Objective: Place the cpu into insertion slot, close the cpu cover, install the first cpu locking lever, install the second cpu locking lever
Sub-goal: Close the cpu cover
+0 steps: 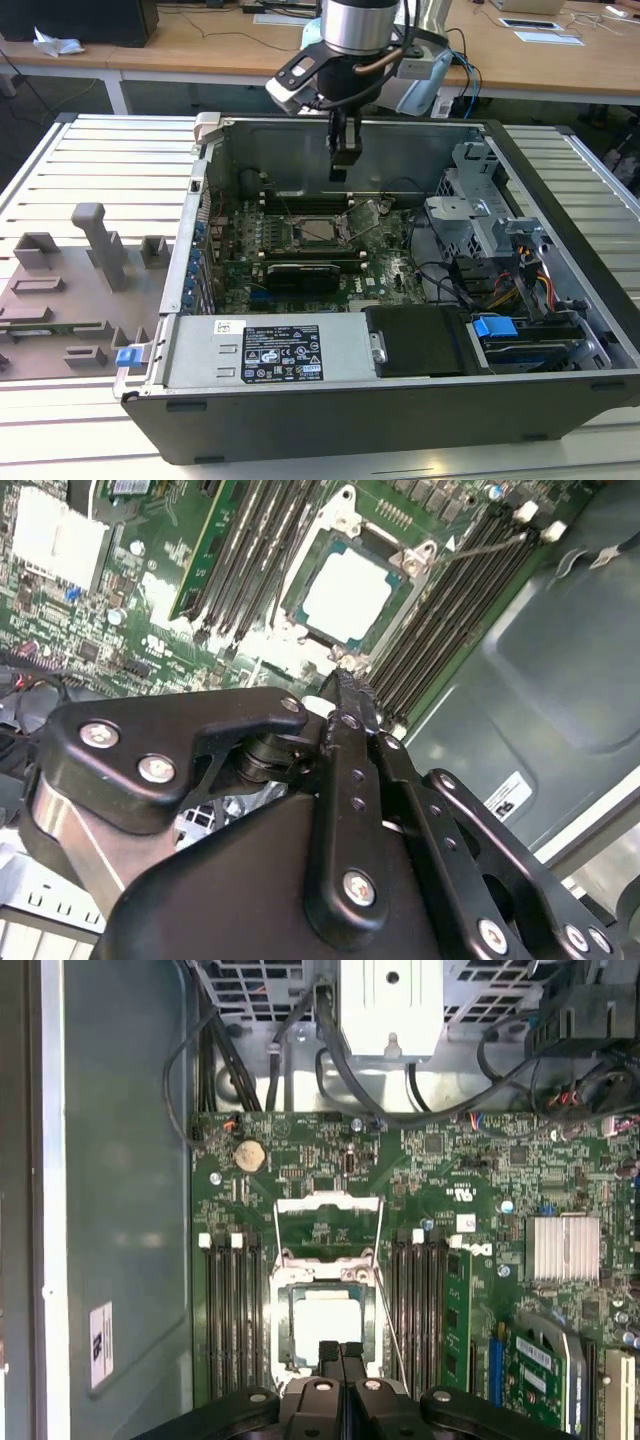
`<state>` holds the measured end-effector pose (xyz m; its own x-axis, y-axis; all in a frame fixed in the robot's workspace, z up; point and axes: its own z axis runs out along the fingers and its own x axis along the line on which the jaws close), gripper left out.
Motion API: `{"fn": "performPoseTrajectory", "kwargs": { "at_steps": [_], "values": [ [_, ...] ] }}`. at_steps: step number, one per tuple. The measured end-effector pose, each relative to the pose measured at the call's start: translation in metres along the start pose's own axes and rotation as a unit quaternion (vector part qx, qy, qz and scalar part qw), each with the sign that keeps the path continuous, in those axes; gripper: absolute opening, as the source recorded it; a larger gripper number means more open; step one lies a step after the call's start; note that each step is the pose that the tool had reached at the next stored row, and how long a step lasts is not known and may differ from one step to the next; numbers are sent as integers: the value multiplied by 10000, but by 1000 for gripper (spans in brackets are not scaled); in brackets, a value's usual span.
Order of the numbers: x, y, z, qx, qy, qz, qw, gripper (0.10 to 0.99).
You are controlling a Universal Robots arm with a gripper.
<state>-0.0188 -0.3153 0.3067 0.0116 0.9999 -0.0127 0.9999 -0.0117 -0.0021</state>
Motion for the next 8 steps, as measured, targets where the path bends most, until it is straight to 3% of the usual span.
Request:
{"fn": "performPoseTrajectory", "kwargs": {
  "at_steps": [8],
  "values": [
    [8, 263, -1, 15, -1, 0, 10000, 106]
  ]
}}
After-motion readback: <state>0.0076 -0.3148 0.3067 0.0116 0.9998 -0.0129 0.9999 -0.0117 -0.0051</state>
